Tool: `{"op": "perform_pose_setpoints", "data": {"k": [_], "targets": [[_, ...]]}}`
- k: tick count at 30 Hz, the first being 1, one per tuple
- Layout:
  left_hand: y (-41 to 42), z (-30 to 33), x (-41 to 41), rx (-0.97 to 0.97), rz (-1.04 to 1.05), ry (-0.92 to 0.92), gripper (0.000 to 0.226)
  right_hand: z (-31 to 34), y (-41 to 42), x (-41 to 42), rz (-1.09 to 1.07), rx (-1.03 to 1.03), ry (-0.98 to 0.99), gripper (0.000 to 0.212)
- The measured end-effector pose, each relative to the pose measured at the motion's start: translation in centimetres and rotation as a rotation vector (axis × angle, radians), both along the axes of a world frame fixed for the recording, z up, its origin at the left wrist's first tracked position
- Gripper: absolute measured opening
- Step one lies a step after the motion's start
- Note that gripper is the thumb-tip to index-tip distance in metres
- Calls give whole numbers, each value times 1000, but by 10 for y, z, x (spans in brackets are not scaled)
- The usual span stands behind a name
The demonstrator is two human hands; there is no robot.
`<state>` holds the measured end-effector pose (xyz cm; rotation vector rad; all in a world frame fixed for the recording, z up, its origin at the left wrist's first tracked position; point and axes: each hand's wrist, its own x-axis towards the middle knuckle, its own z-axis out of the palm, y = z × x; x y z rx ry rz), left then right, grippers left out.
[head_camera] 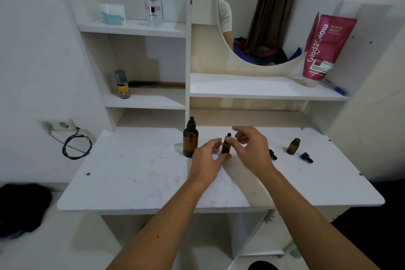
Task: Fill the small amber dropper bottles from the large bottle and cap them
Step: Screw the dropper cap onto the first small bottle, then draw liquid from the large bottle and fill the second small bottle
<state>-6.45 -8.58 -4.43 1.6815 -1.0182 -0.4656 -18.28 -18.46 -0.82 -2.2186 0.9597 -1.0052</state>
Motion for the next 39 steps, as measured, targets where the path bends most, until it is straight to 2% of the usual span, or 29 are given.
{"op": "perform_pose_setpoints", "data": {"k": [6, 10, 12, 14, 19, 22, 28, 39], "targets": [[47, 2, 8, -58, 82, 90, 46, 25, 22, 16, 40, -100, -71, 33], [73, 7, 26, -98, 211, 87, 31, 40, 40, 39, 126, -87, -95, 31], [79, 9, 36, -122, 292, 61, 34, 46, 47, 51, 167, -31, -95, 33], [79, 11, 45, -135, 329, 60, 45, 51, 50, 61, 201, 31, -82, 34], [64, 11, 60, -54, 210, 131, 73, 56, 47, 77, 233, 95, -21, 27], [58, 9, 65, -49, 147, 108, 66, 55, 45, 80, 209, 99, -18, 21], [54, 6, 70, -50, 154, 112, 53, 52, 42, 86, 166, 161, -95, 6], [52, 4, 69, -40, 180, 95, 52, 59, 48, 87, 157, 167, -66, 10]]}}
